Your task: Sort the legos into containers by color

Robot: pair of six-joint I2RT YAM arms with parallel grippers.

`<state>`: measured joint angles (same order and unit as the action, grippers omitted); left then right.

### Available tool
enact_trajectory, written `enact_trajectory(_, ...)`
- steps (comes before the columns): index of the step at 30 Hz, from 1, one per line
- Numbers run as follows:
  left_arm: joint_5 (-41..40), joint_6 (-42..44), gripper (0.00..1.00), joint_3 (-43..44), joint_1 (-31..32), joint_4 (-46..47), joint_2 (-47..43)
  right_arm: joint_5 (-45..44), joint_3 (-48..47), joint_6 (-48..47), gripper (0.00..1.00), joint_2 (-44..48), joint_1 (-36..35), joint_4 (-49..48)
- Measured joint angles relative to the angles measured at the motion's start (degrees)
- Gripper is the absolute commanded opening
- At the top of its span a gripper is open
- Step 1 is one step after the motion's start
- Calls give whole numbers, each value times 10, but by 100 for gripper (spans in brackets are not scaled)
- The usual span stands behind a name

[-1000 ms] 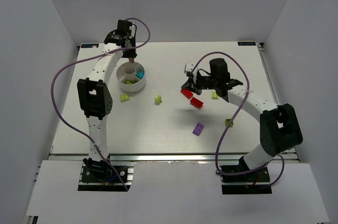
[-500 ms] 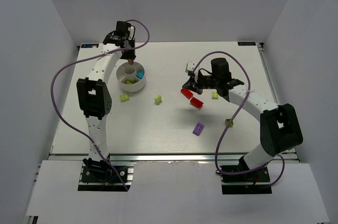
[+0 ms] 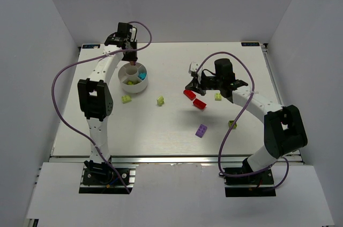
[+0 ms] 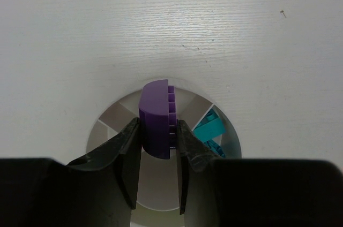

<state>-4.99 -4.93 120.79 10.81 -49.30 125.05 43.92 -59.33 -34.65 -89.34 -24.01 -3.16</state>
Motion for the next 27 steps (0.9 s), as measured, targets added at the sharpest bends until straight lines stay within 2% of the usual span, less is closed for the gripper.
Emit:
enact_trajectory(7, -2, 0, 34, -26, 0, 7, -17, 2, 0, 0, 1, 0, 0, 0)
enact_trajectory(12, -2, 4, 38, -42, 0, 5, -28, 2, 0, 0, 2, 0, 0, 0)
enact_trajectory(15, -2, 7, 43, -43, 0, 6, -31, 4, 0, 0, 2, 0, 0, 0)
enact_trajectory(20, -4, 9, 58, -49, 0, 4, -33, 4, 0, 0, 2, 0, 0, -2)
enact_trajectory(27, -15, 3, 64, -49, 0, 2, -33, 4, 0, 0, 4, 0, 0, -4)
